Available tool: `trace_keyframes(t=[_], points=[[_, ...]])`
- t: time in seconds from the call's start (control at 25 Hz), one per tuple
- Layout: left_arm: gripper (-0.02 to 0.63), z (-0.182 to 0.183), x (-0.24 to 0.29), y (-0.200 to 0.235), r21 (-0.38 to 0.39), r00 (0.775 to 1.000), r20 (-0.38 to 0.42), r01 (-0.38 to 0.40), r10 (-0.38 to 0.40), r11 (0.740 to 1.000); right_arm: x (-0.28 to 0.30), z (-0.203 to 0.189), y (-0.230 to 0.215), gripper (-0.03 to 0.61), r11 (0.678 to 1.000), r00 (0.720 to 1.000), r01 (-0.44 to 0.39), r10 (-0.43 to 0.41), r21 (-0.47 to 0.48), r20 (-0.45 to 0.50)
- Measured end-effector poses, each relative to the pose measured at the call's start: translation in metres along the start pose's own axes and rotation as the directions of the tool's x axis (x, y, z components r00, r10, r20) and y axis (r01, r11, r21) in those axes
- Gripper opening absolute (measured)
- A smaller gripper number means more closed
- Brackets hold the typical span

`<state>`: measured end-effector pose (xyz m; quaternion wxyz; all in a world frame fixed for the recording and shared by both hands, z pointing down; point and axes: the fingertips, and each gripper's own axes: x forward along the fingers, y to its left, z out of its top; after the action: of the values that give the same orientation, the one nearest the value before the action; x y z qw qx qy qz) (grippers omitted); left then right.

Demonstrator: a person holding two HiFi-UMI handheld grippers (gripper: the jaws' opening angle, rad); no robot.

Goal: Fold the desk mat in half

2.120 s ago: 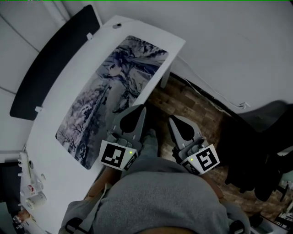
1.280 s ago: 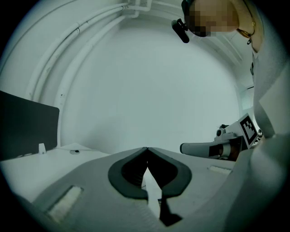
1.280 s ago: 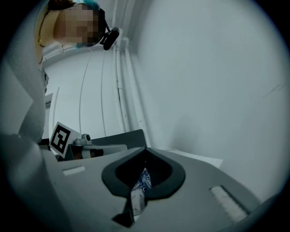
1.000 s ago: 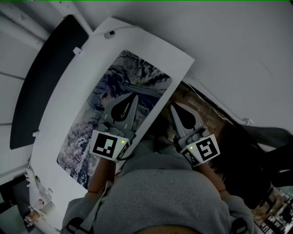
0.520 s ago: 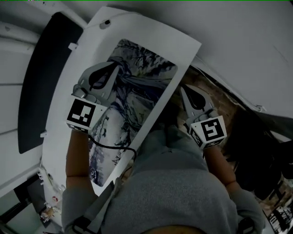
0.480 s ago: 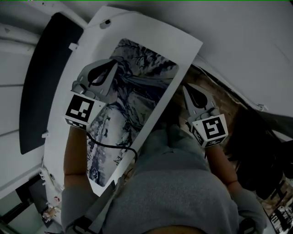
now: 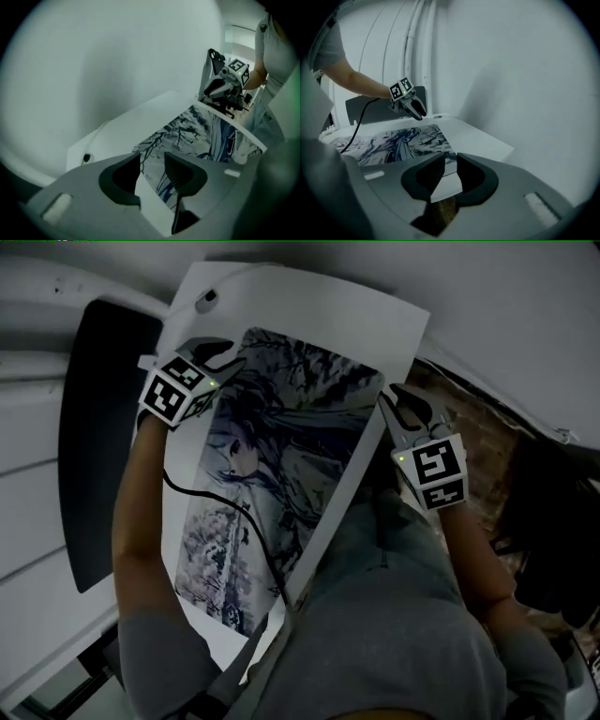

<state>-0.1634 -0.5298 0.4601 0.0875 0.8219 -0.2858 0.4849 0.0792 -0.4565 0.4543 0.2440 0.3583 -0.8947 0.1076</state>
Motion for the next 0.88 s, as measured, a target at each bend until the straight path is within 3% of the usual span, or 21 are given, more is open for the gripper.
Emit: trace_keyframes(t=[0.36, 0.56, 0.72, 0.88], points=[[0.187, -0.004, 0.050, 0.027, 0.033, 0.991, -0.044, 0.130, -0.128, 0.991, 0.045, -0.019, -0.014, 0.145, 0.999, 0.990, 0.017, -0.011, 0.036, -0.143], [0.186, -0.003, 0.066, 0.030, 0.066, 0.976, -0.089, 0.206, -0.200, 0.976, 0.058, -0.020, -0.011, 0.160, 0.999, 0.983, 0.011, -0.002, 0.046, -0.184], [0.186, -0.004, 0.069, 0.029, 0.047, 0.955, -0.108, 0.283, -0.276, 0.958, 0.061, -0.020, -0.012, 0.158, 0.996, 0.982, 0.019, -0.001, 0.092, -0.190], [0.189, -0.003, 0.070, 0.030, 0.046, 0.943, -0.151, 0.308, -0.298, 0.950, 0.062, -0.020, -0.012, 0.153, 0.994, 0.983, 0.033, -0.014, 0.100, -0.184]])
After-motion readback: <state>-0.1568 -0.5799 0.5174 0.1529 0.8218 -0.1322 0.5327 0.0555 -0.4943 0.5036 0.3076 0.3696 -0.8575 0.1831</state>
